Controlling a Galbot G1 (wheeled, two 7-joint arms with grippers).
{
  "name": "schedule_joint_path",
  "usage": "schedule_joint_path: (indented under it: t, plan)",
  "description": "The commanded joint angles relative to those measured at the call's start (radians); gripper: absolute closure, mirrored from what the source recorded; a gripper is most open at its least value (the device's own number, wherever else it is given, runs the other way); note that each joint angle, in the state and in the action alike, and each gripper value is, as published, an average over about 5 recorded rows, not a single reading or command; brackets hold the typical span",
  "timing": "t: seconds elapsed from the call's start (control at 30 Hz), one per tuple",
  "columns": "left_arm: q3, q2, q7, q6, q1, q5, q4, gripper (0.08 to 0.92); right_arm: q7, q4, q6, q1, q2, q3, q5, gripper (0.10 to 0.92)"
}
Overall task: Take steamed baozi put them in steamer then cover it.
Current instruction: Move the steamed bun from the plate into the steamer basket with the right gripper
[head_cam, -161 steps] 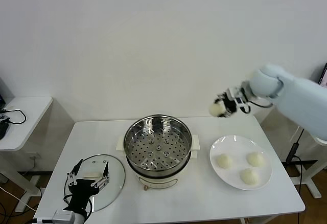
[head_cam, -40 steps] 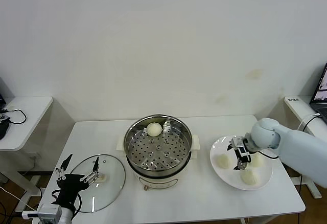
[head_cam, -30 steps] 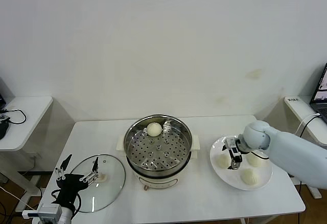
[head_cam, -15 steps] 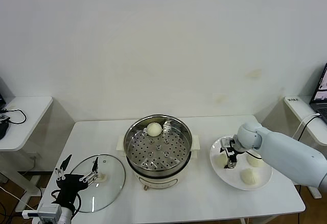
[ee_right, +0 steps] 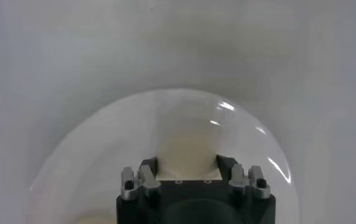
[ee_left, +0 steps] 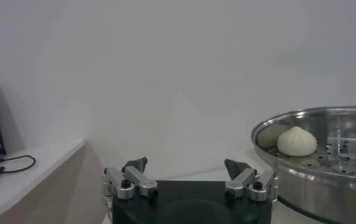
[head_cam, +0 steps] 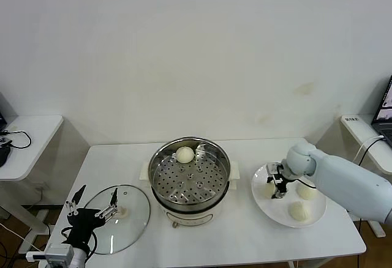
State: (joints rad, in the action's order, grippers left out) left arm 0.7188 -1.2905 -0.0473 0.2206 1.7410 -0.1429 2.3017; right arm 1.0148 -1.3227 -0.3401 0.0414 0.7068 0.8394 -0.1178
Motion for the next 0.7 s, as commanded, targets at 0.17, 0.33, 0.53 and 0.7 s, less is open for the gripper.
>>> schedule_joint_path:
  t: [0.17,0.33,0.53,0.7]
  plan:
    - [-0.004,0.002,0.0,0.003,-0.004,-0.001,0.005,0.177,0.02,-0.14,-0.031,-0.298,-0.097,0.098,0.16,0.398]
    - [-0.006,0.005,0.001,0.003,-0.002,-0.002,0.012,0.177,0.019,-0.204,-0.056,-0.517,-0.098,0.217,0.266,0.397]
    - [-0.006,0.012,0.001,0.004,-0.009,-0.004,0.015,0.177,0.005,-0.267,-0.105,-0.759,-0.017,0.351,0.396,0.392]
    - [-0.011,0.011,0.001,0.007,-0.019,-0.004,0.015,0.177,-0.036,-0.283,-0.167,-0.813,0.11,0.381,0.512,0.389]
